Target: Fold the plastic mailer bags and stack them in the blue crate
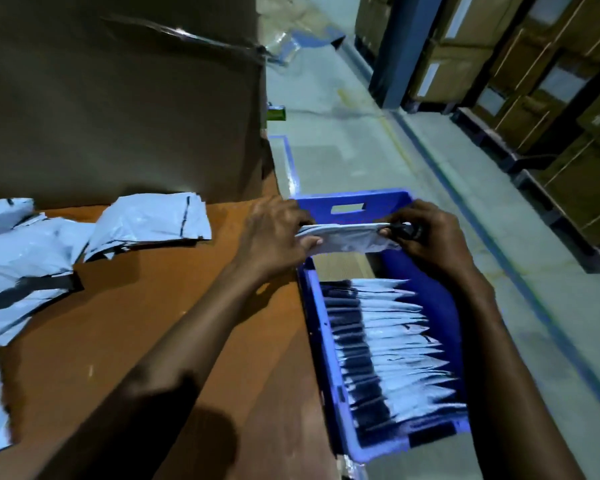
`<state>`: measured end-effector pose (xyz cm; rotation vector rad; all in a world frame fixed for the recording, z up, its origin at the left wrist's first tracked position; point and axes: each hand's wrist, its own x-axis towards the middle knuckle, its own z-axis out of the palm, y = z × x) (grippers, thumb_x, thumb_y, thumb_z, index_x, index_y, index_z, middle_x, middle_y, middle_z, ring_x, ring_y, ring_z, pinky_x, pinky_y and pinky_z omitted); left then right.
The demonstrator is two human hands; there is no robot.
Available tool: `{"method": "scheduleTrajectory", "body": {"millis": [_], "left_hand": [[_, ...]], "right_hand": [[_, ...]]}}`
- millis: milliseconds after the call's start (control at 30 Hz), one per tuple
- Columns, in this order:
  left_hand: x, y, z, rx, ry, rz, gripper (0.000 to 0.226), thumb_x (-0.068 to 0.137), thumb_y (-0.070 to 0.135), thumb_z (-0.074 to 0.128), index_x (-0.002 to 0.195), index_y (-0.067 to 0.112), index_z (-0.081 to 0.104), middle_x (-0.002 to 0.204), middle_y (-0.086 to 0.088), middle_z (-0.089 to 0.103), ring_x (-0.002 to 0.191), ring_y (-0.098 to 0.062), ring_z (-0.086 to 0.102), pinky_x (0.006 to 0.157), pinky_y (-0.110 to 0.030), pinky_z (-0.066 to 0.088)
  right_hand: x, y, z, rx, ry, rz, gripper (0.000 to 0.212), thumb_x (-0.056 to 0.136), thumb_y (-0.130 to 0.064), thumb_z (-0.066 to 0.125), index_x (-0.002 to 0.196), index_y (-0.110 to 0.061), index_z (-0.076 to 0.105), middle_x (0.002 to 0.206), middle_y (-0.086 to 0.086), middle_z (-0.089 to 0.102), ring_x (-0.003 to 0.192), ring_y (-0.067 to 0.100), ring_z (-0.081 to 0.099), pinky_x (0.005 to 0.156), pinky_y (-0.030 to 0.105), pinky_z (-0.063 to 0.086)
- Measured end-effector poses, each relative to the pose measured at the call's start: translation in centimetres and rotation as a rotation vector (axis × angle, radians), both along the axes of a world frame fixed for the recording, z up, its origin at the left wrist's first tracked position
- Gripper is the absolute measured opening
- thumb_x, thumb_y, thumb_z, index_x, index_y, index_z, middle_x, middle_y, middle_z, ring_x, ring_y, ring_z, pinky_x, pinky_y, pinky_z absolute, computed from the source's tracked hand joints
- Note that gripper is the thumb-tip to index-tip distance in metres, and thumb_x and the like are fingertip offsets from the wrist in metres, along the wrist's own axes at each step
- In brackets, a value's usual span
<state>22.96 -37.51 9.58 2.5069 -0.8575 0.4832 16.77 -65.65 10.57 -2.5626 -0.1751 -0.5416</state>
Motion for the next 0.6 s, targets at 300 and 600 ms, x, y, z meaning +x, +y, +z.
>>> {"method": "scheduleTrajectory", "body": {"millis": [300,600], "left_hand": [[4.3,-11.1,-7.6,0.224,0.009,0.062,0.021,0.083,0.031,0.077,0.098,0.016,0.074,0.095,-0.006,0.067,0.098,-0.032,0.061,0.087,-0.043,0.032],[6.1,-16.1,-13.2,0.614,0.53,0.202,0.027,0.092,0.016,0.064,0.119,0.017,0.062,0.126,-0.01,0.064,0.122,-0.033,0.059,0.1,-0.041,0.044]], "right_hand": [[2.9,-6.7,-5.5,-0.135,0.166,-0.155,0.027,0.074,-0.003,0.08,0.099,-0.015,0.082,0.092,0.019,0.073,0.088,0.042,0.068,0.074,0.042,0.054],[6.6,-6.9,-15.4,-0.2,0.577,-0.134,0.025,0.088,-0.015,0.072,0.113,-0.012,0.076,0.108,0.023,0.071,0.104,0.045,0.066,0.08,0.046,0.052]]}}
